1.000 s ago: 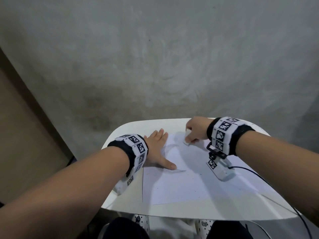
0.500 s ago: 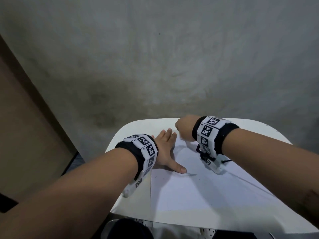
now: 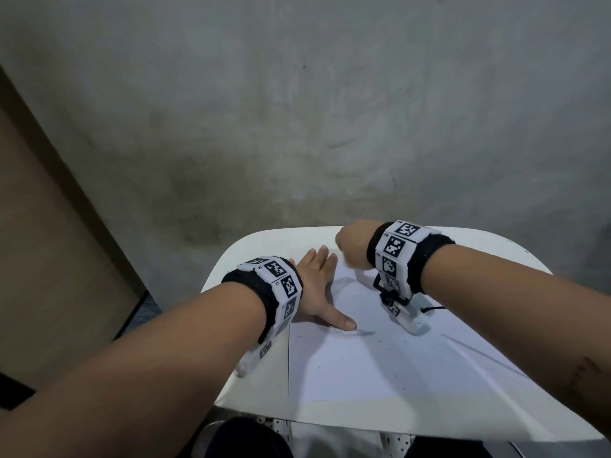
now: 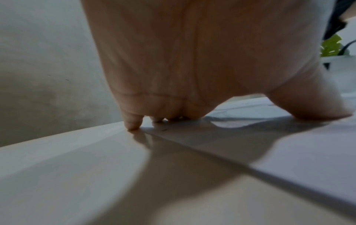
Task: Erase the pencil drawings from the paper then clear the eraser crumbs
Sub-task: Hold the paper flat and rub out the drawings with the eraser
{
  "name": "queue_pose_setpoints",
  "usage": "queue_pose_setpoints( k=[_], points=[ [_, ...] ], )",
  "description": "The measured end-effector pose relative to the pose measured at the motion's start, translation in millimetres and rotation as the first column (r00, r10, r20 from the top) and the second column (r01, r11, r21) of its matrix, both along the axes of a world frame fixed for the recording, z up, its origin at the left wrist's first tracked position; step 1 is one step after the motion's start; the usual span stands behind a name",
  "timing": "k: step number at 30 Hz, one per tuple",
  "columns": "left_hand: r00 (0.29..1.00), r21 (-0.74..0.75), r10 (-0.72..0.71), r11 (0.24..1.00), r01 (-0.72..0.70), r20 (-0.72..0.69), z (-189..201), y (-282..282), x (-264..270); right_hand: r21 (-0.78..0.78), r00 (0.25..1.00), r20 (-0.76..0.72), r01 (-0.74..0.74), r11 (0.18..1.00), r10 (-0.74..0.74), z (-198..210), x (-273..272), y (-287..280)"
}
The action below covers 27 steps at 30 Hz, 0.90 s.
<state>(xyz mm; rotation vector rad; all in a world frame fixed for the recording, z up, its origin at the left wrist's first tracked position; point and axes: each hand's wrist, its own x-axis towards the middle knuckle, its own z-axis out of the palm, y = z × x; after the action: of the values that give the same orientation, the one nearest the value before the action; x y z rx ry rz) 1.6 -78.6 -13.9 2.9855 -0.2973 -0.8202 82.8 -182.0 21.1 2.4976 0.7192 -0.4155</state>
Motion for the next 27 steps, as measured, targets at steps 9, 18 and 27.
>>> queue_pose_setpoints(
  k=[9,18,27],
  points=[
    [1.0,0.01,0.008,1.0,-0.008,-0.009,1.6,-1.2,-0.5,0.041,0.995,-0.034,0.094,0.995,-0.092,1.8,-5.7,-2.0],
    [1.0,0.023,0.002,1.0,-0.001,-0.026,1.8,-0.8,0.2,0.103,0.996,-0.048,0.073,0.992,-0.069,-2.2,-3.0,-15.6],
    [1.0,0.028,-0.004,1.0,0.004,-0.027,0.1,-0.3,1.2,0.142,1.0,-0.017,0.018,0.99,-0.016,-4.4,1.0,-21.9]
  ],
)
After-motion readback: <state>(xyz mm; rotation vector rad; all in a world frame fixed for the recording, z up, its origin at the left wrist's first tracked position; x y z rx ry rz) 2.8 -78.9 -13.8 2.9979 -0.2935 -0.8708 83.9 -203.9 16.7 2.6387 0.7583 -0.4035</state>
